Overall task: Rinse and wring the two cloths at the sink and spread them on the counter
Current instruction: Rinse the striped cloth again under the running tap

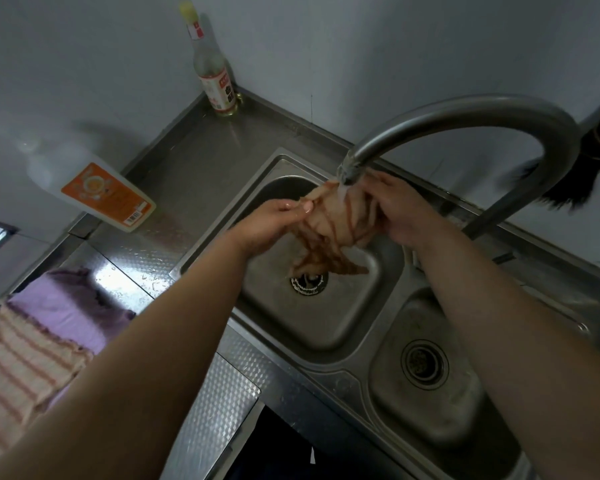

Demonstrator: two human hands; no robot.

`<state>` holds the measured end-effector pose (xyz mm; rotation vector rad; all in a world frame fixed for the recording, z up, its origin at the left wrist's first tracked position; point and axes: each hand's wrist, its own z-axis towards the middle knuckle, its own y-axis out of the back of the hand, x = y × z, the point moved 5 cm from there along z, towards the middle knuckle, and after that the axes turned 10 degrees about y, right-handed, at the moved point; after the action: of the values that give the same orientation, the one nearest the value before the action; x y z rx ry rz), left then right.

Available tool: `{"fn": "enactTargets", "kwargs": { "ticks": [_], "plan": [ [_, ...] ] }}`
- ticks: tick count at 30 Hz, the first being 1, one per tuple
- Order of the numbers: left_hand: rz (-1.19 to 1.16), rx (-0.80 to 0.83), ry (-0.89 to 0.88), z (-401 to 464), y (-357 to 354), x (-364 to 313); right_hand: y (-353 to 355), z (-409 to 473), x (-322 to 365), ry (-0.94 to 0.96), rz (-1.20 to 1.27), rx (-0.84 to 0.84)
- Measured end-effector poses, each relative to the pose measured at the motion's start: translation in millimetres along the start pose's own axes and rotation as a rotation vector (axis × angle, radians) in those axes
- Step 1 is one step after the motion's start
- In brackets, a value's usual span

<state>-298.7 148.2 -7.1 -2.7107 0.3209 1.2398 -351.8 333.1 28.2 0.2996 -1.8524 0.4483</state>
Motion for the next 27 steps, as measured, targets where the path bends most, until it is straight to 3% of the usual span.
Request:
{"fn": "enactTargets", "kwargs": {
  "ticks": [3,7,10,13,17,22,27],
  "plan": [
    [-0.289,-0.233,-0.011,3.3,-9.7,15.5,-5.7,0.5,-8.1,-0.058,0.22,-0.118],
    [-0.601,-0.475,0.141,8.1,-28.3,11.9,-44.7,-8.0,-13.9,0.017,-0.103,-0.083],
    [-0.643,-0.538,0.221,10.0,-35.3,-0.1,-69.9,-16.0,-13.0,0.143,-0.36,-0.16],
    [-0.665,-0.508,0.255,7.7,-53.4,-10.5,-61.6,-9.0,-8.9,0.134,-0.512,-0.297],
    [-0.665,-0.452,0.258,10.8,-71.0,-15.5,-38.8,7.7,-8.4,0.039,-0.609,-0.353],
    [-0.647,-0.467,0.288,15.9,-53.6,-13.5,-60.8,-8.1,-25.4,-0.01,-0.452,-0.366],
    [-0.469,-0.224,0.409,1.7,-74.8,-2.8,-27.3,13.3,-16.5,0.09,-0.841,-0.317]
  ]
}}
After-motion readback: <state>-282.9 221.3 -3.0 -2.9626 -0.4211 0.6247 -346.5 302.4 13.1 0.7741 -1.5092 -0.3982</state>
